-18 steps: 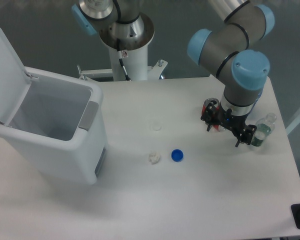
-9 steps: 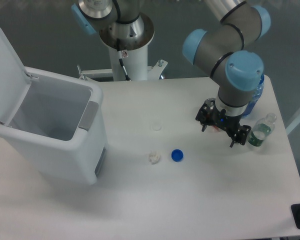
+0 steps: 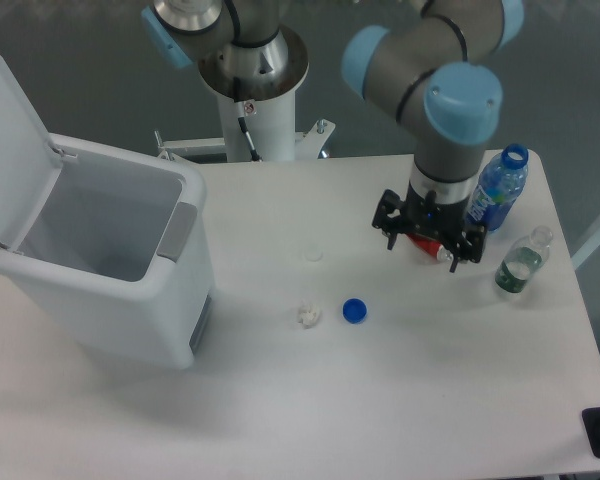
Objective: Close the trash can
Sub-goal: 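Raise the gripper up away from the red can and bottles, then move the gripper over toward the raised trash can lid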
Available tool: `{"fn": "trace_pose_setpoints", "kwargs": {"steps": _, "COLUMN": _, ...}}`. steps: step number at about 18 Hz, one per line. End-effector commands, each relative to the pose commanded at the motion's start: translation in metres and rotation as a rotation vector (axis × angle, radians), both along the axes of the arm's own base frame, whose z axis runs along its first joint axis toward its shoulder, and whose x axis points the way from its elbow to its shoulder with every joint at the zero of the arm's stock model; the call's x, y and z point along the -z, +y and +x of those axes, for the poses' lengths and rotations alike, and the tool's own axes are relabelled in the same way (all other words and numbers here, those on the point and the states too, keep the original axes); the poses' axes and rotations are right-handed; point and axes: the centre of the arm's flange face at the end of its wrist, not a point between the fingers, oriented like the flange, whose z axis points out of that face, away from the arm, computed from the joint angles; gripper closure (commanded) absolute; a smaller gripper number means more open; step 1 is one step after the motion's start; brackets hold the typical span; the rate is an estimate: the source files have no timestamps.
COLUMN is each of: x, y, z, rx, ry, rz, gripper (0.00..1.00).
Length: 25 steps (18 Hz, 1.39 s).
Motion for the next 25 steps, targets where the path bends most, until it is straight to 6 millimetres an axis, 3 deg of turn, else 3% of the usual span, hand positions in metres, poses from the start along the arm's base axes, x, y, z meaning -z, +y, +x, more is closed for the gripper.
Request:
{"fn": "trace_pose_setpoints", "kwargs": {"steps": 1, "x": -0.003, "y": 0.004, "z": 0.007, "rx": -0.014, "ry": -0.004, "rz": 0.011, "gripper": 0.07}}
{"fn": "trace_pose_setpoints", "kwargs": {"steps": 3, "x": -0.019, "y": 0.006, "z": 0.025, "rx": -0.059, "ry": -0.008, "rz": 0.038, "gripper": 0.28}}
{"fn": "trace_pose_setpoints", "kwargs": {"steps": 7, "x": -0.067, "y": 0.006, "z": 0.064, "rx": -0.071, "ry": -0.004, "rz": 0.122, "gripper": 0.72}}
{"fn": "trace_pose_setpoints", "kwargs": {"steps": 10, "x": -0.102, "y": 0.005, "z": 0.094, "rx": -0.125, "ry": -0.002, "rz": 0.197, "gripper": 0.88}}
{"fn": "trace_pose_setpoints", "kwargs": {"steps": 13, "x": -0.127, "y": 0.007, "z": 0.123, "rx": -0.172, "ry": 0.008, "rz": 0.243, "gripper": 0.94}}
{"fn": "trace_pose_setpoints", "kwargs": {"steps": 23, "x": -0.199, "y": -0.003, "z": 0.193, "rx": -0.269, "ry": -0.090, "rz": 0.489, "gripper": 0.95}}
{"fn": "trace_pose_setpoints", "kwargs": {"steps": 25, "x": -0.205, "y": 0.002, "z": 0.212, "rx": -0.258, "ry": -0.101, "rz": 0.501, "gripper": 0.97}}
